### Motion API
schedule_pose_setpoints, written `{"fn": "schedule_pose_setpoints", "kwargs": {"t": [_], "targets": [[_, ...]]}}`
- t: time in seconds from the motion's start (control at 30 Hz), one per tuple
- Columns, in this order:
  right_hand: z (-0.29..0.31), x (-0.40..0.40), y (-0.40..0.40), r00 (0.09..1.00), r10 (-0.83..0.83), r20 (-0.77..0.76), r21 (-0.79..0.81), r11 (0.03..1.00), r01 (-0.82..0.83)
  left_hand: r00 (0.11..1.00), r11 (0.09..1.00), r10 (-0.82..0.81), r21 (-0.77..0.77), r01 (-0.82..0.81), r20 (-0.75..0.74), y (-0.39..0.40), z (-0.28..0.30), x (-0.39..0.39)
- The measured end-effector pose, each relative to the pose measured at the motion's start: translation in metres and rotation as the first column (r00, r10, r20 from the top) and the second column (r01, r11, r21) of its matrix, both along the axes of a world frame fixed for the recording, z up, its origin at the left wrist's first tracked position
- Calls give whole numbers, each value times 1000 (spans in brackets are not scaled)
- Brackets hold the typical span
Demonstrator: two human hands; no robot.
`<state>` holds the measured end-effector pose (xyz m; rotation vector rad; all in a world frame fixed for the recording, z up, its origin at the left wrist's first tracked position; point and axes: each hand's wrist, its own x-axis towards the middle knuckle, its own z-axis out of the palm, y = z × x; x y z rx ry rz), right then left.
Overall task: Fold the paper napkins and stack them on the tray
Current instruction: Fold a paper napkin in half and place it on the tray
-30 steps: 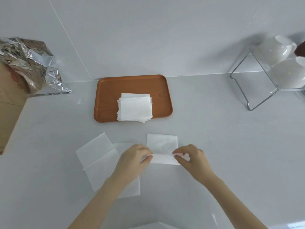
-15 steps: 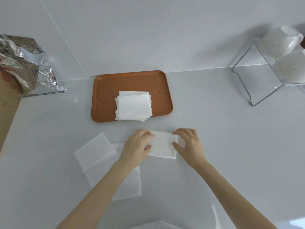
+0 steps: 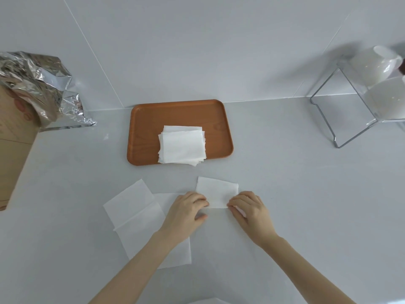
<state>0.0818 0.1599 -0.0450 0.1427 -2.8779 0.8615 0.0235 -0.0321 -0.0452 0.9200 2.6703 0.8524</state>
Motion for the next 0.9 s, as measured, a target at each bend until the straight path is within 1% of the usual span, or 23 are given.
{"fn": "schedule_pose_setpoints", "kwargs": {"t": [0.07, 0.1, 0.17, 0.23, 0.33, 0.43, 0.5, 0.63, 0.8, 0.9], "targets": [[15, -10, 0, 999, -27, 23, -74, 997, 29, 999, 996, 45, 79, -45, 7, -1, 9, -5], [24, -17, 0, 998, -40, 56, -140, 989, 48, 995, 984, 97, 146, -100, 27, -2, 15, -8], [45, -33, 1, 989, -54, 139, -306, 947, 95, 970, 930, 213, 281, -238, 117, -7, 33, -19], [65, -51, 0, 979, -46, 198, -453, 882, 133, 937, 870, 269, 362, -336, 225, -15, 55, -36], [85, -84, -3, 966, 10, 257, -591, 792, 149, 908, 841, 260, 386, -379, 328, -29, 83, -69], [87, -121, -12, 947, 34, 320, -635, 750, 188, 872, 829, 283, 354, -432, 400, -39, 89, -101], [79, -145, -20, 935, 12, 356, -643, 729, 235, 840, 812, 323, 329, -483, 436, -43, 84, -122], [53, -187, -32, 921, -56, 385, -545, 792, 276, 840, 823, 405, 256, -507, 361, -44, 62, -159], [26, -214, -43, 920, -193, 340, -412, 849, 330, 845, 830, 496, 175, -529, 198, -36, 34, -178], [17, -215, -50, 925, -257, 281, -316, 885, 342, 821, 813, 544, 134, -567, 175, -36, 25, -178]]}}
